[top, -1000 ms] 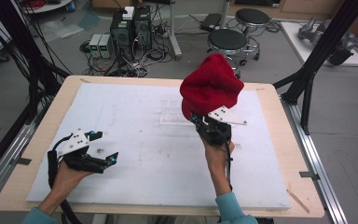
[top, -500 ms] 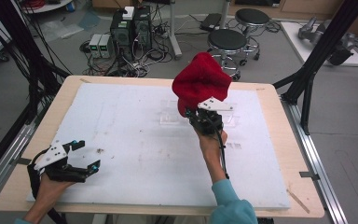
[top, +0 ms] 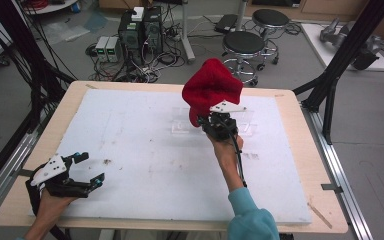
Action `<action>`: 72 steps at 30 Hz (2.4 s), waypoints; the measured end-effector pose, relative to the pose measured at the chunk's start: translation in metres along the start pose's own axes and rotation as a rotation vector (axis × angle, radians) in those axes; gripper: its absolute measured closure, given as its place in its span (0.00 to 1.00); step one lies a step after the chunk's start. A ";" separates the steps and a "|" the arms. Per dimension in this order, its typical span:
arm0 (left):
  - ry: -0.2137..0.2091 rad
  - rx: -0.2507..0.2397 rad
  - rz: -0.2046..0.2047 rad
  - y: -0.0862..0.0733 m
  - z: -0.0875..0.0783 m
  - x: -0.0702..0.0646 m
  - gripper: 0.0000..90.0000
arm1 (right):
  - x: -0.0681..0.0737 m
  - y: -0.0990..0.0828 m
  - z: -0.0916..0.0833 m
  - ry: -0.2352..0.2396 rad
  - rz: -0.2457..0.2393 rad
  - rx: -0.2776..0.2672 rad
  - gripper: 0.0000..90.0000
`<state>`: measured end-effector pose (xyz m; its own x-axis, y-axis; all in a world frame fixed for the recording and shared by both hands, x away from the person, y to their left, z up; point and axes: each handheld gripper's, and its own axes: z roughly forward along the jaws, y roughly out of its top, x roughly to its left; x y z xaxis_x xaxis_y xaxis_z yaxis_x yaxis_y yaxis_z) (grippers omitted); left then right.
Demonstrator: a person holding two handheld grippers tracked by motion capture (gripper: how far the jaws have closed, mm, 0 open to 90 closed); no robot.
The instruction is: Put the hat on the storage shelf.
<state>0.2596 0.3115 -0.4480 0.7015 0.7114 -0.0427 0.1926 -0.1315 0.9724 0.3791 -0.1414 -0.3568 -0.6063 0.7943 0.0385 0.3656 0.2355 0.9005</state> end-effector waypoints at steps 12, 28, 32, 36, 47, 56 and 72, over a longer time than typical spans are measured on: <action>-0.001 -0.007 0.006 0.000 -0.001 0.000 0.02 | -0.002 -0.003 0.009 0.010 0.004 0.048 0.95; 0.006 -0.018 0.001 -0.001 -0.002 0.000 0.02 | -0.003 -0.014 0.019 0.023 0.002 0.086 0.95; 0.008 -0.017 -0.001 -0.001 -0.002 0.000 0.02 | -0.003 -0.015 0.019 0.019 -0.019 0.084 0.92; 0.008 -0.018 -0.002 -0.001 -0.002 0.001 0.02 | -0.003 -0.016 0.018 0.019 -0.025 0.074 0.82; 0.009 -0.027 -0.005 -0.001 -0.003 0.001 0.02 | 0.002 -0.015 -0.018 0.035 -0.029 0.019 0.33; 0.006 -0.032 -0.020 -0.001 -0.004 0.001 0.02 | 0.010 -0.021 -0.064 0.032 -0.036 -0.048 0.20; 0.036 -0.080 0.003 -0.004 -0.010 -0.002 0.02 | -0.009 -0.128 -0.130 -0.001 0.018 -0.278 0.12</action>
<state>0.2504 0.3171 -0.4494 0.6762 0.7360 -0.0329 0.1342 -0.0791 0.9878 0.2457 -0.2517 -0.4165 -0.6005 0.7977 0.0554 0.1683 0.0584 0.9840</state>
